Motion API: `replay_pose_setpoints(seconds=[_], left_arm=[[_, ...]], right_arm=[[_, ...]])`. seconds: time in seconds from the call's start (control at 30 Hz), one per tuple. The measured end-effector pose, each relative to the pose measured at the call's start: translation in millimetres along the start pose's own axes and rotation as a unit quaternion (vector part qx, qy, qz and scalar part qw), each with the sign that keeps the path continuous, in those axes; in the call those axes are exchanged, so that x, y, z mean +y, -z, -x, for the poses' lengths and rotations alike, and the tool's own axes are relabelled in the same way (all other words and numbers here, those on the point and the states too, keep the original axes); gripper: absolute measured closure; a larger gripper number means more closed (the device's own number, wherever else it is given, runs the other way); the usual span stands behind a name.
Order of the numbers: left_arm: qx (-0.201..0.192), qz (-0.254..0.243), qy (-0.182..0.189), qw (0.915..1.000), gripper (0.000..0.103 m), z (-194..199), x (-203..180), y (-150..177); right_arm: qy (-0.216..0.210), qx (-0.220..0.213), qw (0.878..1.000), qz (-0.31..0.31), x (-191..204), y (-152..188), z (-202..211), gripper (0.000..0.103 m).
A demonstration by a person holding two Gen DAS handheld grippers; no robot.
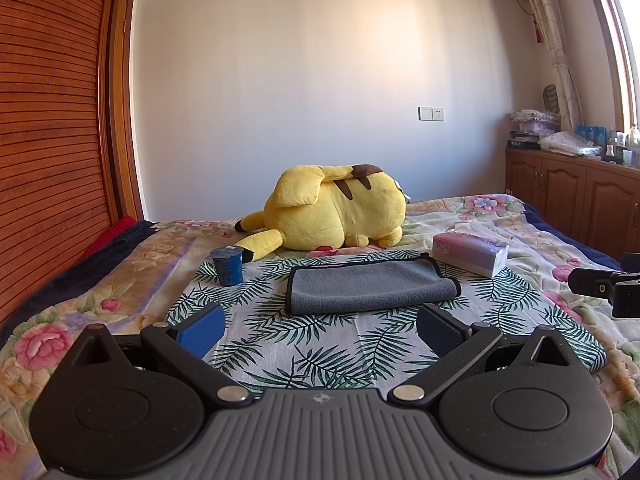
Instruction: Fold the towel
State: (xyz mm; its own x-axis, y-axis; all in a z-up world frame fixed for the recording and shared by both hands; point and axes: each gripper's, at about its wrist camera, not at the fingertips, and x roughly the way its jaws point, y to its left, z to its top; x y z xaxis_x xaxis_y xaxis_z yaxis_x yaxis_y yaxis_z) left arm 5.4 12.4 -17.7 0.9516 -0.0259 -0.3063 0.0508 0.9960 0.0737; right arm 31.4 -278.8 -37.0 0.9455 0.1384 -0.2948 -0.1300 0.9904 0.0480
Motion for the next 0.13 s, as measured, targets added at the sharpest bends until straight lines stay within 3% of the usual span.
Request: replay_pose_setpoints(seconds=[0.13], left_arm=[[0.000,0.000,0.000,1.0000,0.016,0.0,-0.1,-0.2]], right_arm=[[0.000,0.000,1.000,0.000,0.1,0.0,0.0,0.000]])
